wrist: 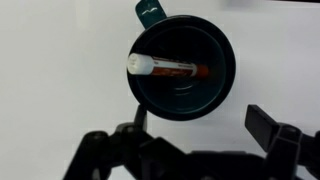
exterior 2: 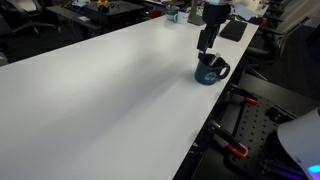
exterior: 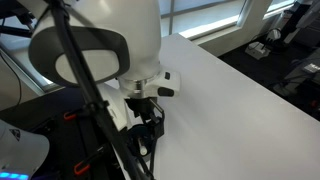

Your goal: Remove the marker from the cup and put it on the table

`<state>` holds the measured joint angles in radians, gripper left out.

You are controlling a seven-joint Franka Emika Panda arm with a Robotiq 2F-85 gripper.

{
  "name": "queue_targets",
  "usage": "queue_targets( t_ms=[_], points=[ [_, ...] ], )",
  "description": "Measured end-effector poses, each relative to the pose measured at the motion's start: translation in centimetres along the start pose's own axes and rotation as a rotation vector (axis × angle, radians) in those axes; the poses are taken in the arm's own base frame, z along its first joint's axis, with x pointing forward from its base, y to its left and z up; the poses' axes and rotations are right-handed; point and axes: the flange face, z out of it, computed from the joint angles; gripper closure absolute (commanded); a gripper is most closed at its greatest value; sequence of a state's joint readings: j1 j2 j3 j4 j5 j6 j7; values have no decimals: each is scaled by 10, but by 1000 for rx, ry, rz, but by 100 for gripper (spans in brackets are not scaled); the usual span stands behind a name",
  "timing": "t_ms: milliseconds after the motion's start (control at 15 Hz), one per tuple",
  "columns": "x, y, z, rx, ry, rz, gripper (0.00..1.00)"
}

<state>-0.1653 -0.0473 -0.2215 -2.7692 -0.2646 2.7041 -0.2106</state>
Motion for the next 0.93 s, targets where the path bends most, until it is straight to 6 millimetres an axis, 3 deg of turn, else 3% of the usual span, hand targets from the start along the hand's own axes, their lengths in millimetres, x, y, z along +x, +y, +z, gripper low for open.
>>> queue_targets(
  t_ms=[933],
  points=[
    [-4,21,1,164,41,157,0]
  ],
)
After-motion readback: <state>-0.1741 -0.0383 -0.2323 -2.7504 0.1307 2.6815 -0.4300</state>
